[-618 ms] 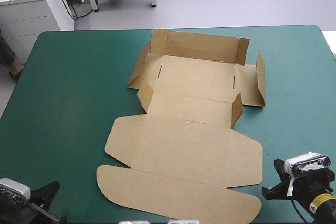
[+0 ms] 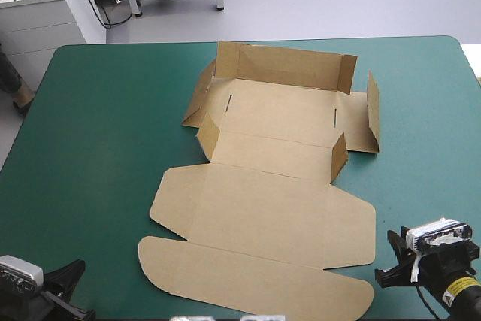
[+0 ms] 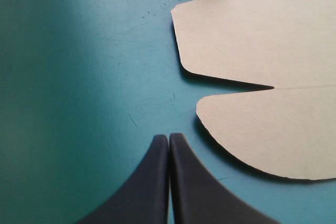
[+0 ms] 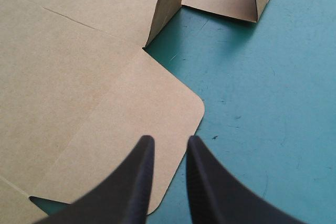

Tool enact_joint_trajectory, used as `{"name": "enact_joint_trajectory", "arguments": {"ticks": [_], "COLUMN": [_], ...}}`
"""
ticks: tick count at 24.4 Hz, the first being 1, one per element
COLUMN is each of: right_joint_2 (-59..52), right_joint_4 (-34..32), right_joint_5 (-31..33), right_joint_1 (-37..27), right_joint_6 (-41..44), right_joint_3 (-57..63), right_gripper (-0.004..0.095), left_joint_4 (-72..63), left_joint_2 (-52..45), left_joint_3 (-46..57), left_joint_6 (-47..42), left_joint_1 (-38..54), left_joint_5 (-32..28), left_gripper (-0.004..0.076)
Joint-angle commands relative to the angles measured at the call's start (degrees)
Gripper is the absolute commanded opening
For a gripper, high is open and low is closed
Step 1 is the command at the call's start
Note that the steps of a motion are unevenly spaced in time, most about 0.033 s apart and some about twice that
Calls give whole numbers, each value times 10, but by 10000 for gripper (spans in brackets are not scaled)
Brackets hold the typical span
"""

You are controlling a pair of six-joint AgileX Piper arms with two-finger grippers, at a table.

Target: Fold the box

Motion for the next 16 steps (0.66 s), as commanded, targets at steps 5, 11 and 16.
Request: {"name": "enact_joint_trajectory", "arguments": {"ticks": [5,11,16], "right_joint_2": [5,31,128], "right_joint_4": [-4,-3,-10], "right_joint_5": [-40,-19,36], "right_joint_1": [0,0,0], "right_joint_6": [-1,24,21], "right_joint_3": [-15,-54,-152], "right_gripper": [713,675,672], "left_joint_4": [2,2,3], "left_joint_2": [1,1,1], "left_joint_3": [-12,-12,-12], "left_joint_6": [-1,-1,-6], "left_joint_1": [2,2,2], "left_joint_5": [-36,-36,-36], "left_gripper": [-8,-8,-8]}}
